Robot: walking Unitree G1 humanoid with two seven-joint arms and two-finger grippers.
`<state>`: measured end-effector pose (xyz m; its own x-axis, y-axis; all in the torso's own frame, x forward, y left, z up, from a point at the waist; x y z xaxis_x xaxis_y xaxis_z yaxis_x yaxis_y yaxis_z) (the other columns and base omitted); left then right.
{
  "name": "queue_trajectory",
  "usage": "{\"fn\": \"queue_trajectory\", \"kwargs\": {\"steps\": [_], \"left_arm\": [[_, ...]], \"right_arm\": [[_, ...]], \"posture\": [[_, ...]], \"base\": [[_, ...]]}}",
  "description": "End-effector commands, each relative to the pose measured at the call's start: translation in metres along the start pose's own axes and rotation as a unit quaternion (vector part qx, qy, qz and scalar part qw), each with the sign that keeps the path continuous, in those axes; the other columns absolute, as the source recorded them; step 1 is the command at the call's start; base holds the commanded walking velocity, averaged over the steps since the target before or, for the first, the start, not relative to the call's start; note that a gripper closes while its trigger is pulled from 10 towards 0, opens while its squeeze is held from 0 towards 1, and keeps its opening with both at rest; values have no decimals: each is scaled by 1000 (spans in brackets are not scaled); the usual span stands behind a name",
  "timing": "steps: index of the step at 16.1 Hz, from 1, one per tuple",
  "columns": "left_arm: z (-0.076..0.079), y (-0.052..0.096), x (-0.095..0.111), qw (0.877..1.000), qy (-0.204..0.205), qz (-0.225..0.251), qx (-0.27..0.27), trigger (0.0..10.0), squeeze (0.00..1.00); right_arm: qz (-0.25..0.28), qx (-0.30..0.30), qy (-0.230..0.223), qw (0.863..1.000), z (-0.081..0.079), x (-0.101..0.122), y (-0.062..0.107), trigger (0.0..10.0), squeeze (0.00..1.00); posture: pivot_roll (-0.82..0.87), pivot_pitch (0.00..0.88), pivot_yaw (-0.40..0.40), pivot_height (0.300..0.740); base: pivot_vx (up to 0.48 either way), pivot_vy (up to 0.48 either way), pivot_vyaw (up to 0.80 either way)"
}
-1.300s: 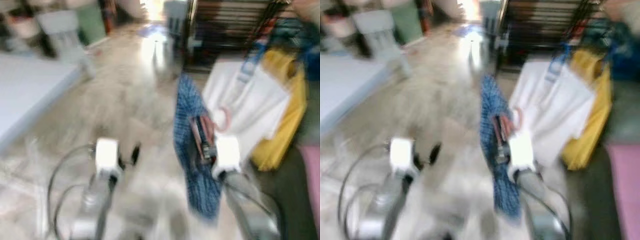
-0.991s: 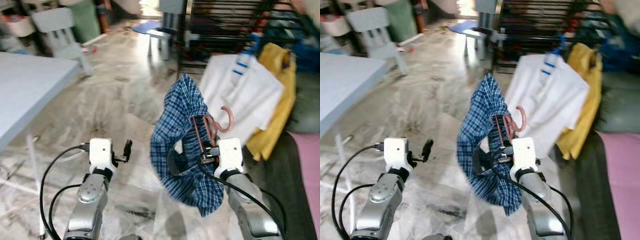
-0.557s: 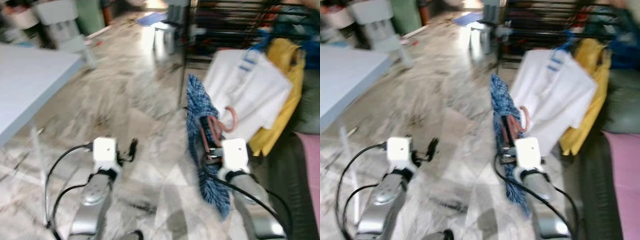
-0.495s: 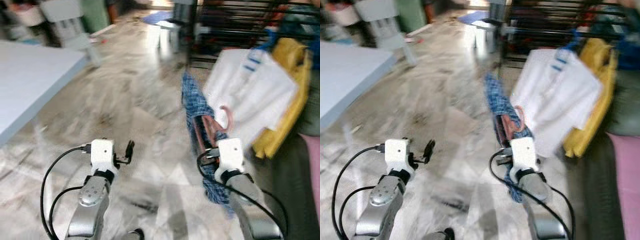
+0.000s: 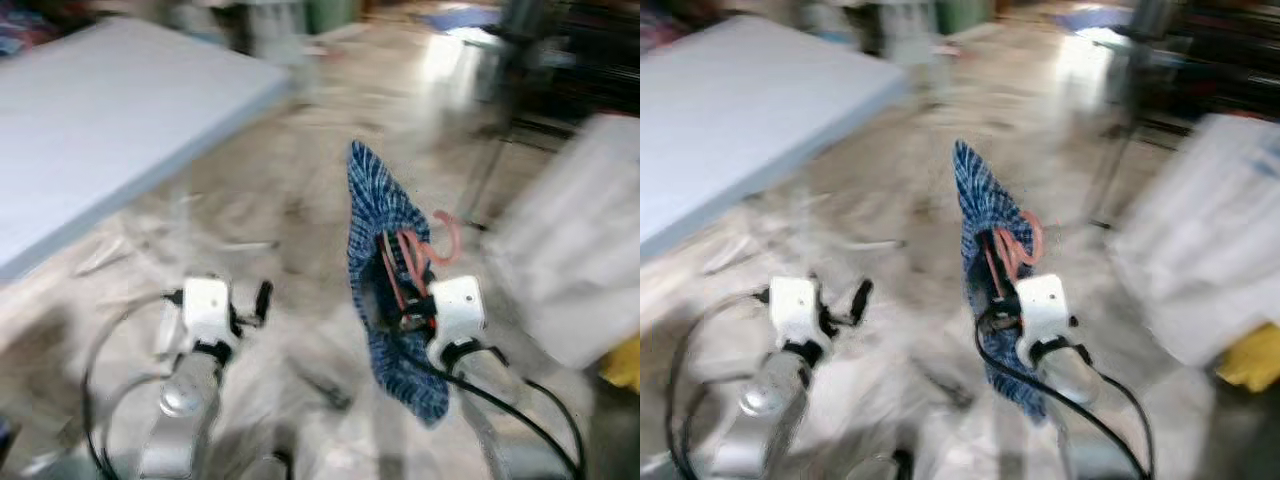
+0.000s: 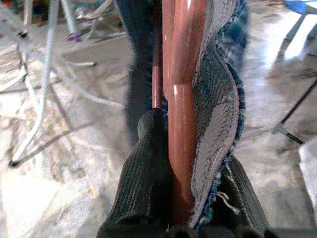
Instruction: Hang hanger
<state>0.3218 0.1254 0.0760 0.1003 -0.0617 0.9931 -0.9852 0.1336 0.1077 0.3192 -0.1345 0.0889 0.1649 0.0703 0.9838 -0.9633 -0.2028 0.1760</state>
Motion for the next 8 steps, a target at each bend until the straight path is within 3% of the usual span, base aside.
{"fn": "queue_trajectory", "kwargs": {"steps": [1,8], "left_arm": [[-3,0,1,1000,-13,-1,5,10000,0],[-1,0,0,1000,-15,-6,5,10000,0]], "right_arm": [[24,3,-2,1000,-2,13,1,10000,0],[31,18,19,999,-3,19,-2,10000,0]], "posture": [[-53,173,18,740],[-54,172,9,740]], "base": [[0,0,800],[0,0,800]]}}
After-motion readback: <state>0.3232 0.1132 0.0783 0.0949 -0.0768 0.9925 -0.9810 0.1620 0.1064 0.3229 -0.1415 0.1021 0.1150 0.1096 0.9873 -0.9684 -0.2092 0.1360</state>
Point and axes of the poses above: a point about 5 cm out from each wrist's last joint towards the gripper, its own y axis pointing back from the gripper into the wrist, its own x axis along the axis of the wrist's last joint, z = x × y, the point moved 6 cm from there along -y, pointing out of the wrist towards the gripper, and after that the axes turned 5 degrees about -y, right-handed, at the moved point
